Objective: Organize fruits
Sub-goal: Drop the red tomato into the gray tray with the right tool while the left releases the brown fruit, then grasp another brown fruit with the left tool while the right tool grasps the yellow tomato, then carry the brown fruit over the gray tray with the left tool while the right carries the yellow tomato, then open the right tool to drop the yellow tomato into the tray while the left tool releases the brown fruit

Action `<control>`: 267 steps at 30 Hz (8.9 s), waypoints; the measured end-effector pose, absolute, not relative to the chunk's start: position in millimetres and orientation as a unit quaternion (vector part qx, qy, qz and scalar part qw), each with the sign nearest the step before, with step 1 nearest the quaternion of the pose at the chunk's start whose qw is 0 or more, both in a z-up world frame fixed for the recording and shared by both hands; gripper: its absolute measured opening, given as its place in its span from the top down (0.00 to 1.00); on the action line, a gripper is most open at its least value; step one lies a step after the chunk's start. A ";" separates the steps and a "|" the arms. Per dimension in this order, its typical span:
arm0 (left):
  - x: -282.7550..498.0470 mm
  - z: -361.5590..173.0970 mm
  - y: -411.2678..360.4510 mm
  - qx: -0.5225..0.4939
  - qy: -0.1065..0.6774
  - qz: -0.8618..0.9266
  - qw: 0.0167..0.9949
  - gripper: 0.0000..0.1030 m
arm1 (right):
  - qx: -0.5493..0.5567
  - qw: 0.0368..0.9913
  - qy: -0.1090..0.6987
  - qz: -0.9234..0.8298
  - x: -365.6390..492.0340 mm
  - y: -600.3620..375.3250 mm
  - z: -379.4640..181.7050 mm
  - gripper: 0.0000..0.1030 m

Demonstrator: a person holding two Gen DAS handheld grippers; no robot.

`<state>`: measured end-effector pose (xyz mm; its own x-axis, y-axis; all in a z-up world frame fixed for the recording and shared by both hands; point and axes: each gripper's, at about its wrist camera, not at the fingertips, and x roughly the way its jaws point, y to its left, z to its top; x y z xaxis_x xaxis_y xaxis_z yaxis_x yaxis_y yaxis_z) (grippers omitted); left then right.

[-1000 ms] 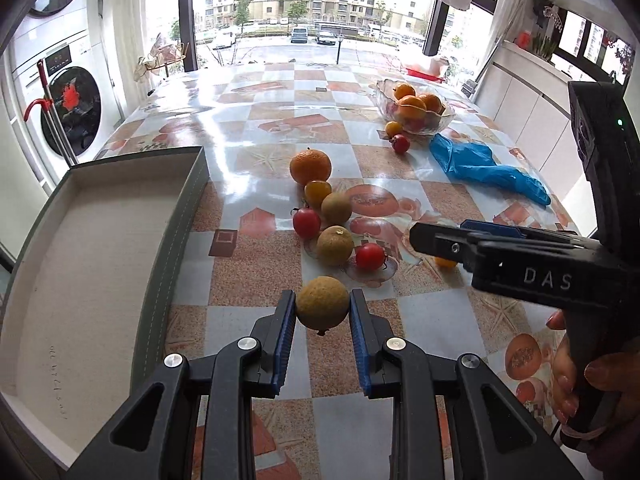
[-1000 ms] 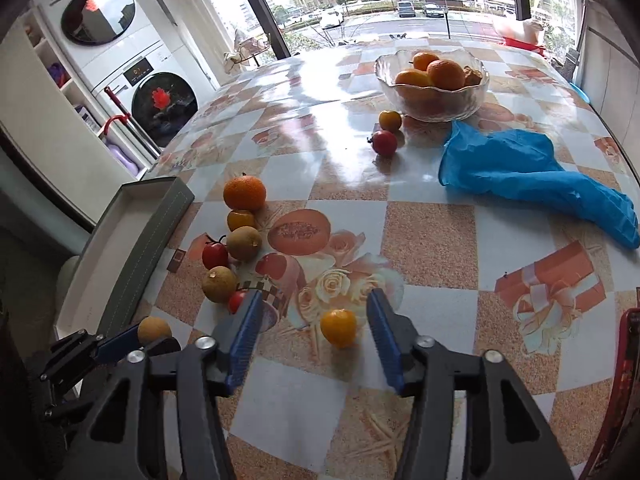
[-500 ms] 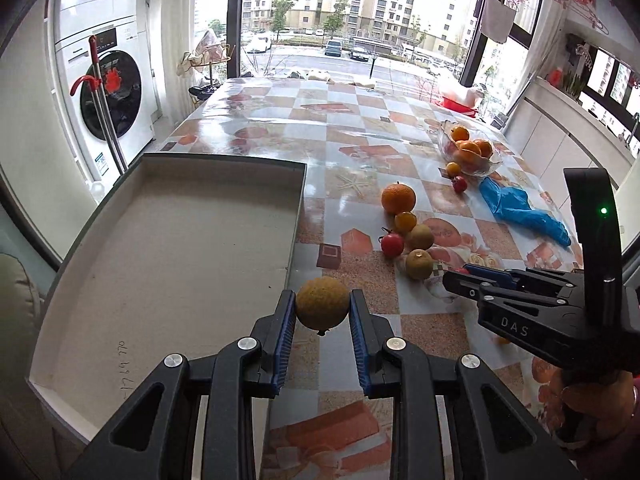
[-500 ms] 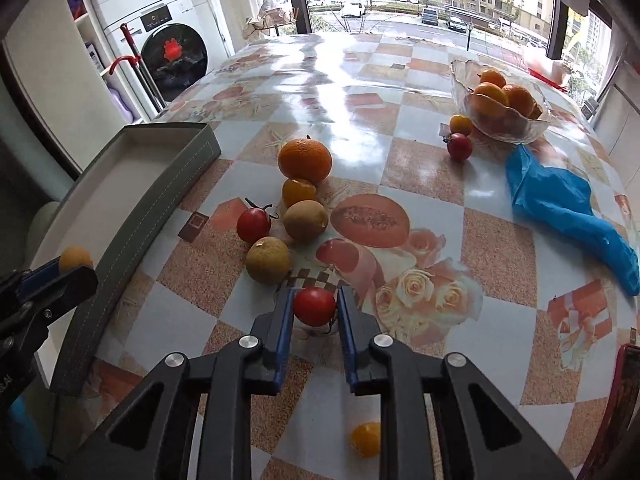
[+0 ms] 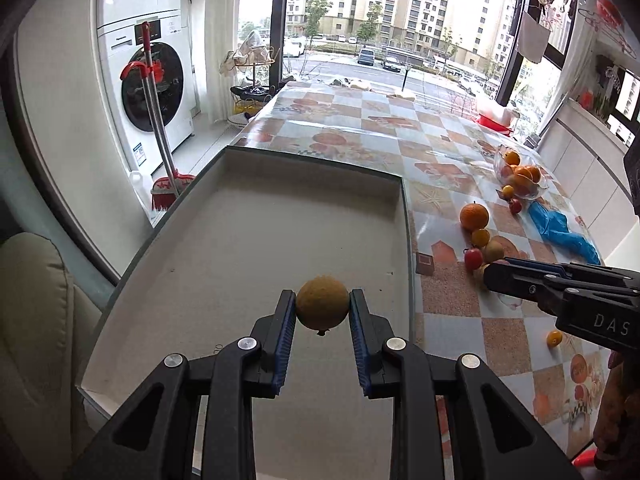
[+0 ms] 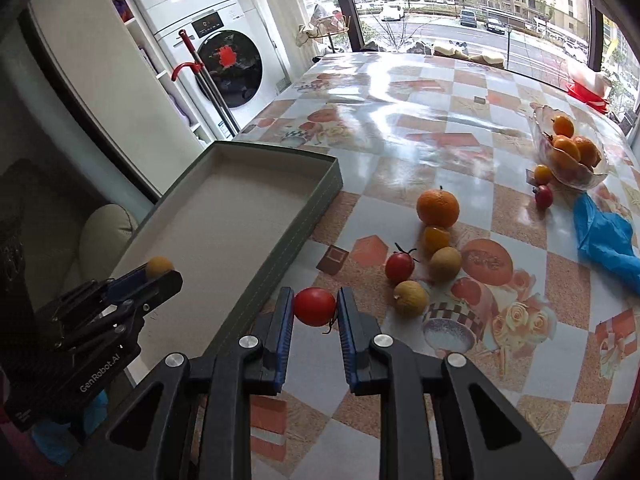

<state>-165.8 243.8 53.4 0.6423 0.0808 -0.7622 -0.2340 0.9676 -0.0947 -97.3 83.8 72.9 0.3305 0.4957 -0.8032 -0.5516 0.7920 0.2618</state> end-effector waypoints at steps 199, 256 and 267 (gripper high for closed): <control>-177.0 64.2 221.0 -0.067 0.388 0.069 0.917 0.71 | 0.010 0.854 0.461 0.242 -139.9 -5.3 60.6 0.79; -168.4 16.2 297.9 -0.096 0.438 0.132 0.884 0.48 | -0.069 0.773 0.518 0.359 -104.2 190.8 42.9 0.49; -173.8 31.5 282.3 -0.084 0.416 0.128 0.896 0.07 | -0.023 0.818 0.472 0.329 -99.1 158.6 72.8 0.00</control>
